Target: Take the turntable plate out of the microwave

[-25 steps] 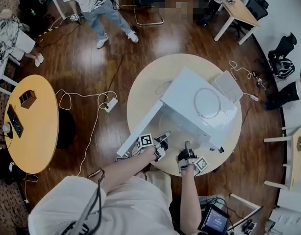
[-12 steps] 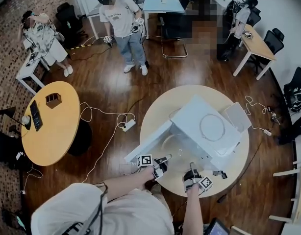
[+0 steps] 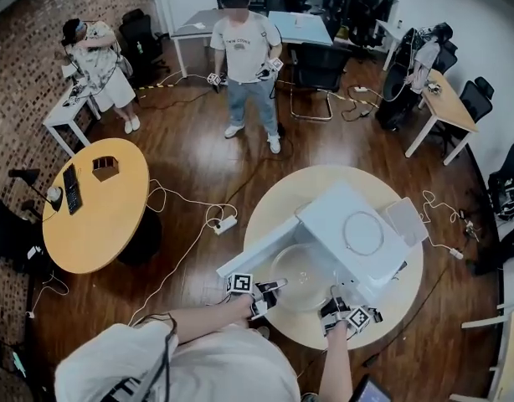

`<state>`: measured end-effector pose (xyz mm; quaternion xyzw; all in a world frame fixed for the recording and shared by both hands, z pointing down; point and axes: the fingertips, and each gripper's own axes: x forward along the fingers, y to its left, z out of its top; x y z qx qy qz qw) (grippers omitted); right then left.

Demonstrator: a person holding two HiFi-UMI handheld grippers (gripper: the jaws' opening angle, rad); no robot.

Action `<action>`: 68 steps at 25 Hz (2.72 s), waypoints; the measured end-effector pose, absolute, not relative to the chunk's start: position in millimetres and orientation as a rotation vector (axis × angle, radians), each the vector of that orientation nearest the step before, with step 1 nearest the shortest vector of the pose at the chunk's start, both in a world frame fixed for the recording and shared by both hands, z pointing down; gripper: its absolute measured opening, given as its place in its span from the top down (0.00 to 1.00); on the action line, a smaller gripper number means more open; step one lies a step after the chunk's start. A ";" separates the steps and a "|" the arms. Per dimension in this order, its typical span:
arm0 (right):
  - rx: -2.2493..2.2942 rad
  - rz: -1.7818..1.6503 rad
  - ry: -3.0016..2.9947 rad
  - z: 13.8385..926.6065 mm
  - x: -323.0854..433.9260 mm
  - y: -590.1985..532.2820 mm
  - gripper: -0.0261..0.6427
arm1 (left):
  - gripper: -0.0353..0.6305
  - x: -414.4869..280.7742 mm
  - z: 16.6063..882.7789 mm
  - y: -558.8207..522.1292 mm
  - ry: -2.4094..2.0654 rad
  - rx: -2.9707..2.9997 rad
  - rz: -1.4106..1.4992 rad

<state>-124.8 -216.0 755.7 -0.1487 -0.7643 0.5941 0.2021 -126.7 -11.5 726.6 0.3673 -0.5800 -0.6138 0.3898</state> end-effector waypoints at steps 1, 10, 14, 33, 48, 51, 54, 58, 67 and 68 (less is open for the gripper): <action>-0.436 1.662 -2.128 753.4 -126.3 -213.8 0.84 | 0.89 -121.6 721.4 -7.7 -1.467 0.937 -1.557; -0.604 1.567 -2.099 733.2 -124.4 -192.1 0.84 | 0.89 -84.3 697.5 14.8 -1.469 1.008 -1.535; -0.731 1.537 -2.072 712.2 -116.5 -181.5 0.84 | 0.89 -75.8 684.8 19.8 -1.467 1.026 -1.537; -1.047 1.446 -2.053 609.0 -78.7 -164.5 0.84 | 0.89 -65.3 594.1 11.9 -1.455 1.212 -1.490; -0.955 1.456 -2.149 610.2 -50.9 -192.7 0.84 | 0.89 -57.5 589.3 -5.8 -1.440 1.277 -1.392; -0.915 1.473 -2.159 608.6 -46.0 -197.1 0.84 | 0.89 -58.2 587.7 -10.2 -1.422 1.286 -1.384; -0.874 1.477 -2.188 608.1 -40.9 -205.1 0.84 | 0.89 -59.8 589.7 -16.5 -1.404 1.300 -1.365; -0.824 1.499 -2.230 606.1 -35.3 -211.6 0.84 | 0.89 -62.1 589.2 -20.3 -1.387 1.328 -1.336; -0.714 1.528 -2.293 604.3 -22.3 -192.2 0.84 | 0.89 -75.2 587.2 9.3 -1.365 1.332 -1.326; -0.707 1.538 -2.296 603.1 -21.0 -187.0 0.84 | 0.89 -77.0 586.8 14.3 -1.363 1.332 -1.330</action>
